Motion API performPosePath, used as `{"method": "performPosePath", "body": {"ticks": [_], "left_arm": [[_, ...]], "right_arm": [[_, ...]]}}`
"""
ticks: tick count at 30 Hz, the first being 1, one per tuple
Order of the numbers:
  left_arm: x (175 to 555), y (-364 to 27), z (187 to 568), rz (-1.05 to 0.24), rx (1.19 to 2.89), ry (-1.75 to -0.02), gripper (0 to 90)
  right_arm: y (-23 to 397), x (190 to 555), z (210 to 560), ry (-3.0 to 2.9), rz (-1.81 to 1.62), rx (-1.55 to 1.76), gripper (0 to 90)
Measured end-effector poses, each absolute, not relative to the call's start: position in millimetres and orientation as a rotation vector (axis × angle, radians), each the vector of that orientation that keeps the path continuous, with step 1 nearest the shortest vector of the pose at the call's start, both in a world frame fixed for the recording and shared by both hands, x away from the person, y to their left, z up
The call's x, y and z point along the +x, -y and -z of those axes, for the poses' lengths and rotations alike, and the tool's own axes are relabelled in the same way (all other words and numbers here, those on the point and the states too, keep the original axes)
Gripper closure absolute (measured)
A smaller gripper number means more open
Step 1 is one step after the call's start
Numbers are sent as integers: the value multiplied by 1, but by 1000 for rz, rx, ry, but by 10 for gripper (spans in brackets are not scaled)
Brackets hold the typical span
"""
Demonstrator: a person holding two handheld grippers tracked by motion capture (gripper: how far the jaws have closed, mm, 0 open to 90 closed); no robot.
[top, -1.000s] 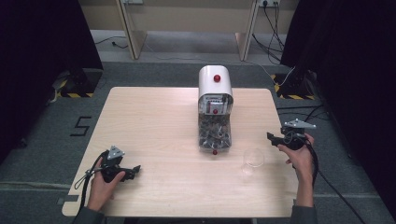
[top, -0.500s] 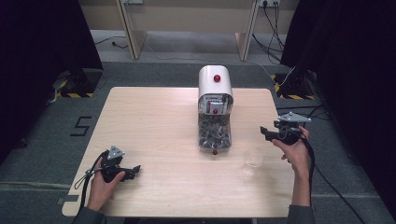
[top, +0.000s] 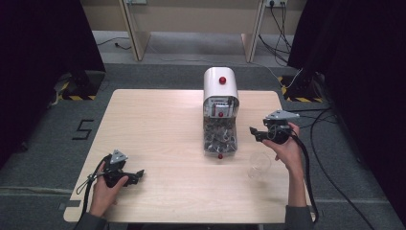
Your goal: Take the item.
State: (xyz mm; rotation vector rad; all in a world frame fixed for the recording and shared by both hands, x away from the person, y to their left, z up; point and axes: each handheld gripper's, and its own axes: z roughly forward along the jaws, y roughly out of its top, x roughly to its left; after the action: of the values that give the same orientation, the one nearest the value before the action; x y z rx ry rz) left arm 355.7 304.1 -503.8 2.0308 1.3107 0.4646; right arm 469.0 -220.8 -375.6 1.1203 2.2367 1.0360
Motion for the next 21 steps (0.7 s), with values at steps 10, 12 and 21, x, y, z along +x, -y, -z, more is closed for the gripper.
{"method": "performPosePath", "body": {"ticks": [10, 12, 21], "left_arm": [[356, -304, 504, -465, 2031, -1311, 0], [356, -304, 504, -465, 2031, -1311, 0], [356, -304, 504, -465, 2031, -1311, 0]], "right_arm": [[199, 475, 374, -2298, -1044, 1057, 366], [192, 476, 374, -2317, -1042, 1044, 367], [168, 482, 379, -2385, -1059, 1028, 381]]}}
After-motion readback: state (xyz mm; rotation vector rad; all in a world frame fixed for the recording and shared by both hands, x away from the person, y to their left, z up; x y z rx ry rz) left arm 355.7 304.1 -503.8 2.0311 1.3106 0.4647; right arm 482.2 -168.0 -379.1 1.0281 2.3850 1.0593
